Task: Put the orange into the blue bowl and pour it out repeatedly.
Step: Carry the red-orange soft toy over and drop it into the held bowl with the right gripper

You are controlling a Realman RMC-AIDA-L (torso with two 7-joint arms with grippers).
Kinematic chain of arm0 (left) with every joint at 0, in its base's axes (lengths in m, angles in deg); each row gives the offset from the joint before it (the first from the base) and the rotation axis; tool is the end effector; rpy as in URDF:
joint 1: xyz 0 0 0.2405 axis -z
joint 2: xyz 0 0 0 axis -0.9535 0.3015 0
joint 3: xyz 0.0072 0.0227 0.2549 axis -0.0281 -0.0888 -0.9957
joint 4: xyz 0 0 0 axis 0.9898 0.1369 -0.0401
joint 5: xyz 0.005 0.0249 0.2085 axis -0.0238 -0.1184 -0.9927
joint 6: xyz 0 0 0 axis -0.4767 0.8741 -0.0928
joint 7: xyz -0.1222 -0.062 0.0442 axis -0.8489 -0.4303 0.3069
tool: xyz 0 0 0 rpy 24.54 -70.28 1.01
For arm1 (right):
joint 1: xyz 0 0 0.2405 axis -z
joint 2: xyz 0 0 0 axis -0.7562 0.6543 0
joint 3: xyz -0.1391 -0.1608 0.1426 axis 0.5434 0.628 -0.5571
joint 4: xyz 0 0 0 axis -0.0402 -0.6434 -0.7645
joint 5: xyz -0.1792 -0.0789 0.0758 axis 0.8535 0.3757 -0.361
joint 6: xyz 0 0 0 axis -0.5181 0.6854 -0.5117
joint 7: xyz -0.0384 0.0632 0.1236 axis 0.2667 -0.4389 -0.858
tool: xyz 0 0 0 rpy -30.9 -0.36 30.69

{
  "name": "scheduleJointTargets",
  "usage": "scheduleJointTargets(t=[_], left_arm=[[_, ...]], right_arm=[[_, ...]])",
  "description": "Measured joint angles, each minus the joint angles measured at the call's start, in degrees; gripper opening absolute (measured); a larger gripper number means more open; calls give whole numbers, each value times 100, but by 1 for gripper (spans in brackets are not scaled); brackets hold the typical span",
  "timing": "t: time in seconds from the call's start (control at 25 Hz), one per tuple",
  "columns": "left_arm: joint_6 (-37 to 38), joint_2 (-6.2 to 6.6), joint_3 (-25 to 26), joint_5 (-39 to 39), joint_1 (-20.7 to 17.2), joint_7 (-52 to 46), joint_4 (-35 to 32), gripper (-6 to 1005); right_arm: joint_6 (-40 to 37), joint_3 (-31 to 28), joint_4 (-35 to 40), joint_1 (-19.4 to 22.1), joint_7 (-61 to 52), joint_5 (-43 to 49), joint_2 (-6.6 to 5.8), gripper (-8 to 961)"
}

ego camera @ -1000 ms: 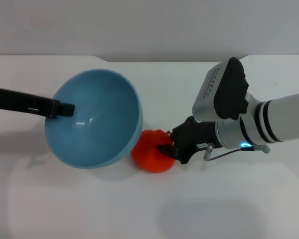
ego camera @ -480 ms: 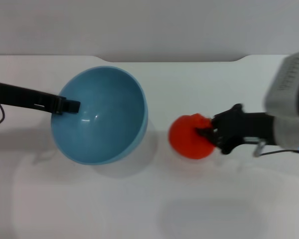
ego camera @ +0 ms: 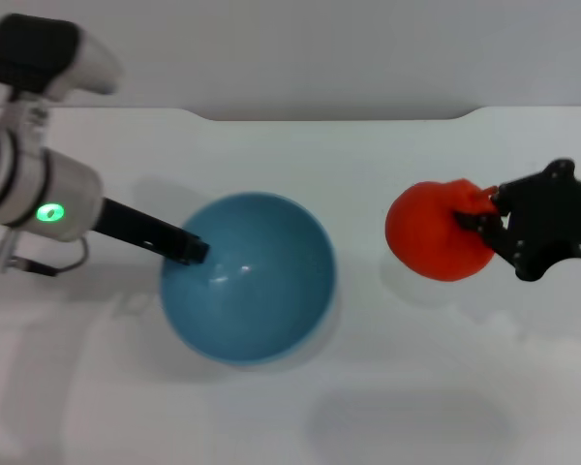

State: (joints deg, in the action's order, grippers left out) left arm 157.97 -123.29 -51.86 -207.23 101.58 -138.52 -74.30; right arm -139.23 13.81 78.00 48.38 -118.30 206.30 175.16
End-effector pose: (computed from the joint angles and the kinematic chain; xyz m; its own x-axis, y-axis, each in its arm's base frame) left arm -0.1941 0.3546 0.0022 0.6352 0.7706 0.0526 0.7307 -0.5775 -0.3641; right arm 0.1840 0.2827 0.0488 0.9635 -0.1831 -0.1955 -0.2598 -0.8168 -0.5152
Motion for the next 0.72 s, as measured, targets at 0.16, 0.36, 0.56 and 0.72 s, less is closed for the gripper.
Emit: scheduleJointTargets(t=[0.16, 0.36, 0.56, 0.72], left_arm=[[-261, -41, -398, -156, 477, -190, 702, -1], [-442, -89, -774, -118, 855, -337, 1047, -1], [-478, -112, -964, 44, 1021, -456, 991, -2], [-495, -108, -1054, 280, 1086, -465, 952, -1]], right_arm=[[-317, -8, 696, 2, -19, -20, -1, 23], [-441, 167, 914, -211, -92, -39, -10, 23], [-426, 425, 210, -570, -142, -217, -20, 24], [-407, 623, -316, -794, -129, -237, -23, 24]])
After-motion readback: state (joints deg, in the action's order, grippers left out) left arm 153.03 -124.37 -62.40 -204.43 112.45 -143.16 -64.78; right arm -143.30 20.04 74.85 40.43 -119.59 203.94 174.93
